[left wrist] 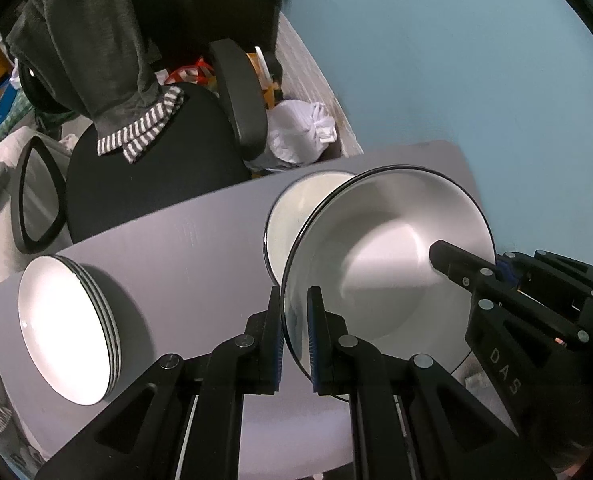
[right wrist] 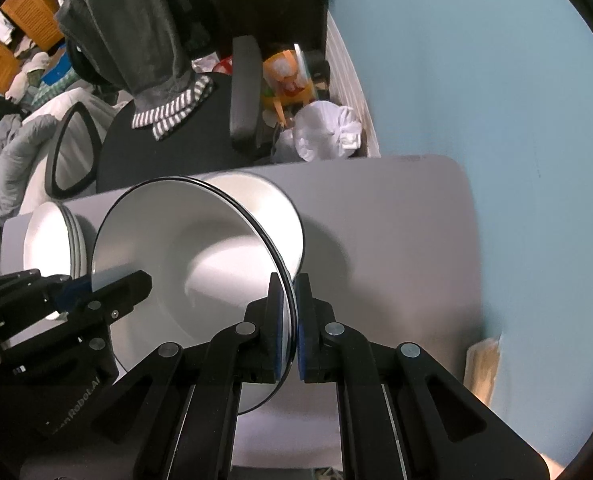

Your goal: Organize plates and bowls

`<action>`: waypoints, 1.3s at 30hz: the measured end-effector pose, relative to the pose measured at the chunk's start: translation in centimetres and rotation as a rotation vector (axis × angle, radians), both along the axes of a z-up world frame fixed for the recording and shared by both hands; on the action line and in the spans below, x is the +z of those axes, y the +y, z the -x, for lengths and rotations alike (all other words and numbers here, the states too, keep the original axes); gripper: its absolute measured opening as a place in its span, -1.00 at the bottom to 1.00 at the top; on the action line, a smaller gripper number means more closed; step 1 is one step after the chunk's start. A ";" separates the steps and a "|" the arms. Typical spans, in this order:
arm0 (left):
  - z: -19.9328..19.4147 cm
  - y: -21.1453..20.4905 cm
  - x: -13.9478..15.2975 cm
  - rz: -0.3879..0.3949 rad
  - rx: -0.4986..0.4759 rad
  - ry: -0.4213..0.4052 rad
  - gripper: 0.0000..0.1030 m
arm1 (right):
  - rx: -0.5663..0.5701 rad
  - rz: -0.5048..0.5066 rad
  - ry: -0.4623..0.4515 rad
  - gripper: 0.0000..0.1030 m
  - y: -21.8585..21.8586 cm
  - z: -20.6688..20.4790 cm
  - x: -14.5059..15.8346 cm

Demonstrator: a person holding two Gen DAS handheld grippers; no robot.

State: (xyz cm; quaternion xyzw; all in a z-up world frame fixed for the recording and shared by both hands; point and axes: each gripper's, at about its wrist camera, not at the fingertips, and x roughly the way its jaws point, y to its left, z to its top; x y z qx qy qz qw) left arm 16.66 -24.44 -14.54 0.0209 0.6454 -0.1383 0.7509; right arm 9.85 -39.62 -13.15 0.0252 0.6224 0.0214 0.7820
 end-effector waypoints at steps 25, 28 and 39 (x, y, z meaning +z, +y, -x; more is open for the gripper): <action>-3.8 -0.3 -4.2 -0.063 0.038 0.073 -0.83 | 0.052 -0.010 0.103 -0.89 -0.1 -4.5 -3.6; -3.9 -0.3 -4.2 -0.064 0.039 0.075 -0.83 | 0.056 -0.008 0.104 -0.89 -0.1 -4.5 -3.6; -3.7 -0.6 -4.0 -0.055 0.031 0.065 -0.82 | 0.055 -0.006 0.128 -0.74 -0.2 -4.6 -3.3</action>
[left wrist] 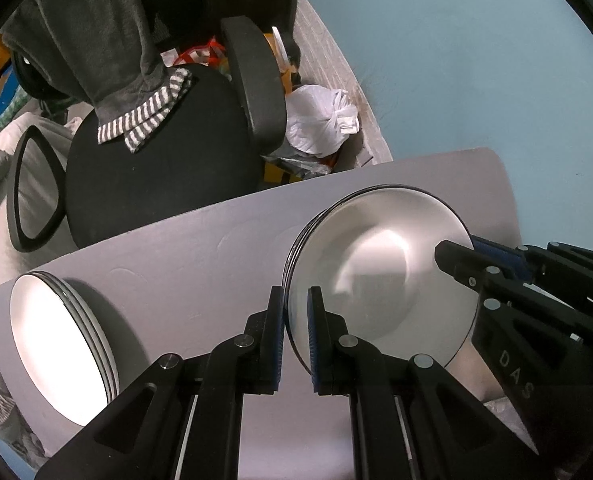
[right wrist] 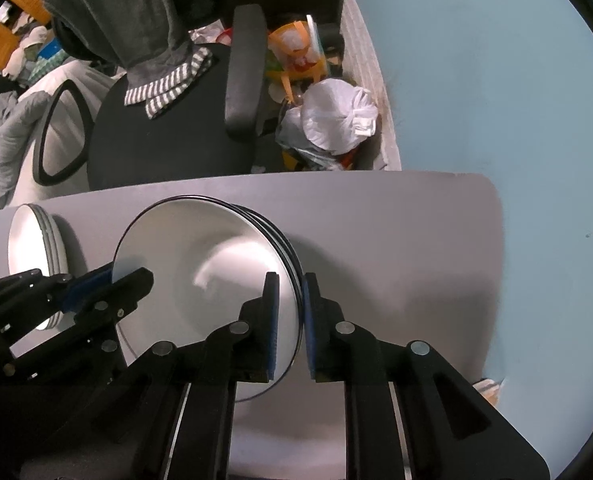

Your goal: Organize plates and bowls

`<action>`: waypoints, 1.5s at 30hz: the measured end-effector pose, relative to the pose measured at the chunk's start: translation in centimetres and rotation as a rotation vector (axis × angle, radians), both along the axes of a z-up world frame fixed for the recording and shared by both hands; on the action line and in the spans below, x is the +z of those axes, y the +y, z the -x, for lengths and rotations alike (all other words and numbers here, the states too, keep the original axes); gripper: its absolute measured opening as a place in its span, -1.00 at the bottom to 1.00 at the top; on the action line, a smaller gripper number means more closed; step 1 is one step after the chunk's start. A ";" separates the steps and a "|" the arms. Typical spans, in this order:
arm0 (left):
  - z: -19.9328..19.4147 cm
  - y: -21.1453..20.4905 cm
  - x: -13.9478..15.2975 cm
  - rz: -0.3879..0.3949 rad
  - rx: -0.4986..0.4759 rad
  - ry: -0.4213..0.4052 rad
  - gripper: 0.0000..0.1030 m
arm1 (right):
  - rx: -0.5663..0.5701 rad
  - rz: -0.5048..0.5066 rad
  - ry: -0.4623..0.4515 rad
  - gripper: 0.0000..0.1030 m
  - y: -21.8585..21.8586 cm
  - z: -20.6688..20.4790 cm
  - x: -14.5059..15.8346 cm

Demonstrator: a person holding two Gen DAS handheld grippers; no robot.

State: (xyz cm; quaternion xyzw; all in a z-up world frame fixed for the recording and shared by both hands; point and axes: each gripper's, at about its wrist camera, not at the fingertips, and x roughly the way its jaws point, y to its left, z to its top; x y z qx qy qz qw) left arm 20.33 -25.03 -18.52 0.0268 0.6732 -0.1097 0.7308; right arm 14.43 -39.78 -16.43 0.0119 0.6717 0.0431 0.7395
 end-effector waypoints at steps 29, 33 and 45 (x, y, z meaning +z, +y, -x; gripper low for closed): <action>1.7 1.7 4.7 0.071 0.050 -0.098 -0.11 | 0.004 0.016 -0.061 -0.35 -0.3 1.3 3.1; 1.9 1.7 5.4 0.064 0.043 -0.111 -0.10 | 0.000 -0.001 -0.075 -0.20 -0.3 1.5 3.9; 2.2 3.6 4.9 0.048 0.054 -0.088 -0.08 | 0.003 0.016 -0.103 -0.02 -1.7 2.3 5.4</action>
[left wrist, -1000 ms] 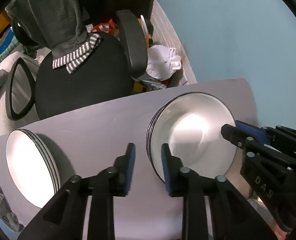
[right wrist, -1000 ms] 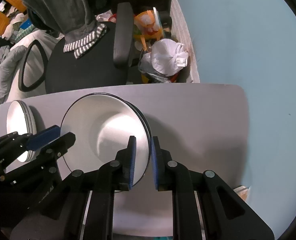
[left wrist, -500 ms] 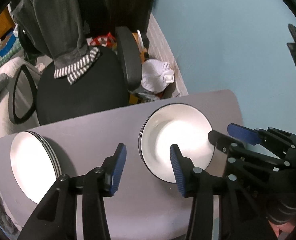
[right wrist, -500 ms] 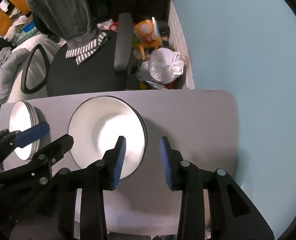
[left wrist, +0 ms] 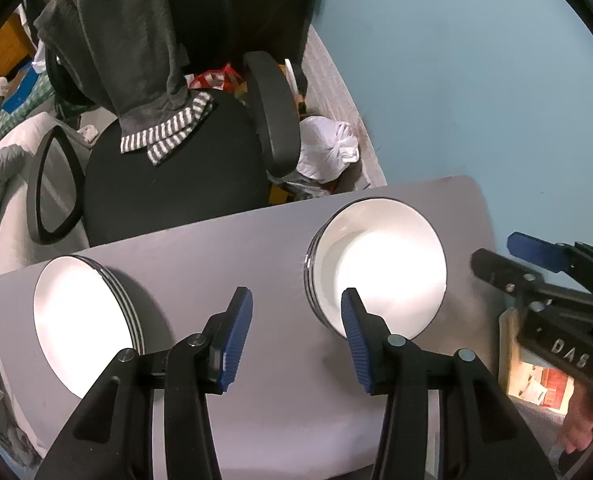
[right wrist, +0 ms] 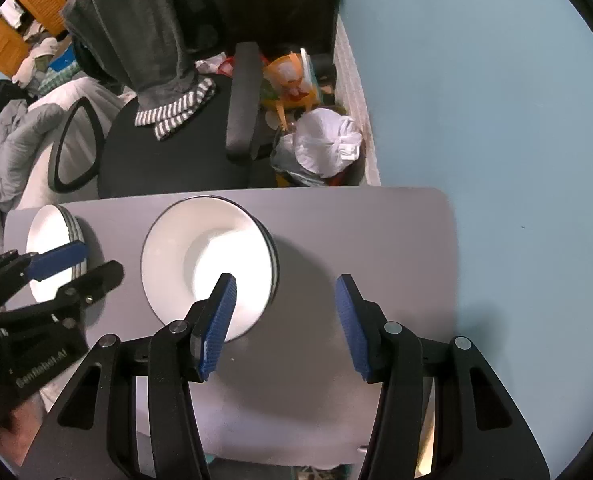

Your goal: Organize plates and bowls

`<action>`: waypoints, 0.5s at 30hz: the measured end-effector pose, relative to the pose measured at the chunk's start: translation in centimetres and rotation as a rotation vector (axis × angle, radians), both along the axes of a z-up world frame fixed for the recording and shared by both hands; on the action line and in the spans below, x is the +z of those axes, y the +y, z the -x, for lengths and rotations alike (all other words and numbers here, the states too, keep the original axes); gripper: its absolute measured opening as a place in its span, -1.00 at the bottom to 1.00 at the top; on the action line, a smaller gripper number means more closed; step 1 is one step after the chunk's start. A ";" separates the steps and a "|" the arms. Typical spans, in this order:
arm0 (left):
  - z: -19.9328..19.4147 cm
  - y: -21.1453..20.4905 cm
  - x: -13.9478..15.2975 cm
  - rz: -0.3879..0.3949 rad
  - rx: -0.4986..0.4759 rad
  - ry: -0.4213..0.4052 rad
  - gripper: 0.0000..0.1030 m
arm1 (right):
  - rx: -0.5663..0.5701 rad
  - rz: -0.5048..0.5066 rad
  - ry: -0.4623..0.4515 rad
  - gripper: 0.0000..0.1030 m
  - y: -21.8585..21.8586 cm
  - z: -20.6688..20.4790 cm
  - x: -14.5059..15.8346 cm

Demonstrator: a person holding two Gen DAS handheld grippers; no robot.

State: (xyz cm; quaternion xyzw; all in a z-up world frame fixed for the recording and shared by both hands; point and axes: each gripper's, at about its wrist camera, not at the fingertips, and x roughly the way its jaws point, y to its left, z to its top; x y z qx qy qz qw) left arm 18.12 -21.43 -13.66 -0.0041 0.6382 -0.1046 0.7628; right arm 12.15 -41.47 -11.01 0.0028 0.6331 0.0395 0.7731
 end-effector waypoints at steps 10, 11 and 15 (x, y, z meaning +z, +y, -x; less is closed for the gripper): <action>-0.6 0.4 -1.5 0.027 0.014 0.034 0.38 | 0.014 -0.051 0.018 0.24 -1.3 -0.1 -1.8; -0.8 0.3 -1.8 0.032 0.017 0.042 0.38 | 0.012 -0.064 0.021 0.24 -1.5 -0.2 -2.1; -1.6 0.3 -3.2 0.038 0.021 0.088 0.38 | 0.006 -0.094 0.036 0.24 -1.8 -0.6 -3.0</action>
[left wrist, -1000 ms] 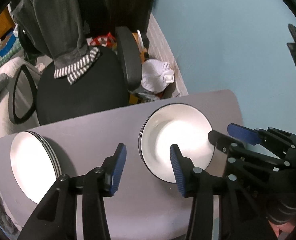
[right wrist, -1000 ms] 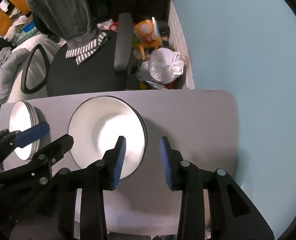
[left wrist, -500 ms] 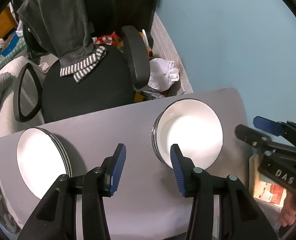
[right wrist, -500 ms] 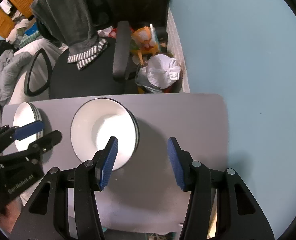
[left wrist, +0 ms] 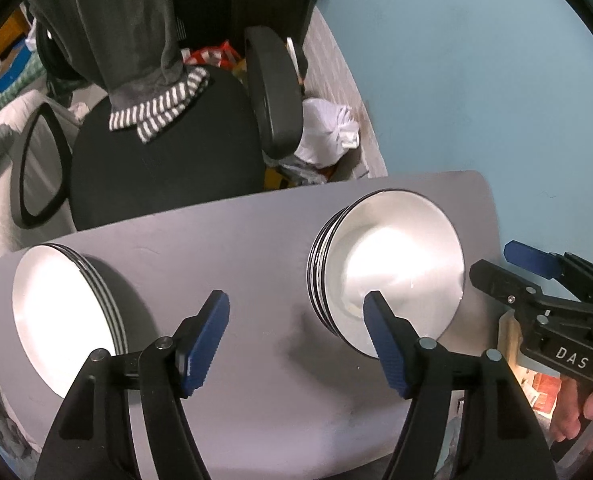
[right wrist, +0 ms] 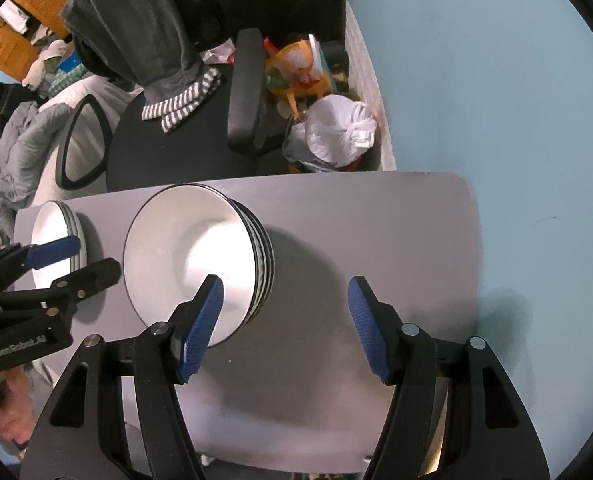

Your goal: Organize plates and bowls

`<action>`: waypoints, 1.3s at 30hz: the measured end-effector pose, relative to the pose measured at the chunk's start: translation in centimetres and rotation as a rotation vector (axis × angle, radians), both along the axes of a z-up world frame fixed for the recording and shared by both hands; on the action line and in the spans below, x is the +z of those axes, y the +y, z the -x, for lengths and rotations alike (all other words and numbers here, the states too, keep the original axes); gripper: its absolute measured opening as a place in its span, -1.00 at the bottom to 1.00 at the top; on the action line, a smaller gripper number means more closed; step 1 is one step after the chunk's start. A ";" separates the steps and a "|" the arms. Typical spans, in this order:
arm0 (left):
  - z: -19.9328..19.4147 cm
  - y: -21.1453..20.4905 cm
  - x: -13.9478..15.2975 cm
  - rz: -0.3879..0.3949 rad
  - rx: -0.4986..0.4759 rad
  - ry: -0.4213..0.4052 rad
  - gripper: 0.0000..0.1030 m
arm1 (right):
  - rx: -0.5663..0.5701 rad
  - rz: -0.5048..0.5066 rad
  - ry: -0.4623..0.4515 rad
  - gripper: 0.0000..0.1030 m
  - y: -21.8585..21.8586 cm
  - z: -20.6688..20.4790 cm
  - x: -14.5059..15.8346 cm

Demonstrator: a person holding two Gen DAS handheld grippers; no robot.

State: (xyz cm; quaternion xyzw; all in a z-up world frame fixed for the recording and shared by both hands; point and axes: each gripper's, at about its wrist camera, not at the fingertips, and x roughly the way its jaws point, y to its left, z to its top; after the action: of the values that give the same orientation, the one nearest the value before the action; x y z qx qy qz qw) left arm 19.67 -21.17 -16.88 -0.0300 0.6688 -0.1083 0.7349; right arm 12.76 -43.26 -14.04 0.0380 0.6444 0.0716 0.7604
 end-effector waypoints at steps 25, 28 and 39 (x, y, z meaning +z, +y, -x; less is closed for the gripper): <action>-2.3 -0.7 -6.1 0.042 0.059 0.168 0.43 | -0.013 -0.100 0.135 0.24 -0.5 -3.1 -5.9; -2.3 -0.8 -6.5 0.047 0.061 0.180 0.43 | -0.013 -0.104 0.139 0.24 -0.4 -3.2 -6.2; -2.8 -0.7 -7.6 0.104 0.070 0.241 0.25 | -0.014 -0.113 0.185 0.23 -0.4 -3.5 -7.0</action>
State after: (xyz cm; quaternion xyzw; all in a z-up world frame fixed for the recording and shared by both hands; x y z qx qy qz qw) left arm 22.46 -21.82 -24.49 -0.1043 0.7443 -0.1130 0.6500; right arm 16.29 -43.62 -21.04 0.0915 0.7066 0.0987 0.6947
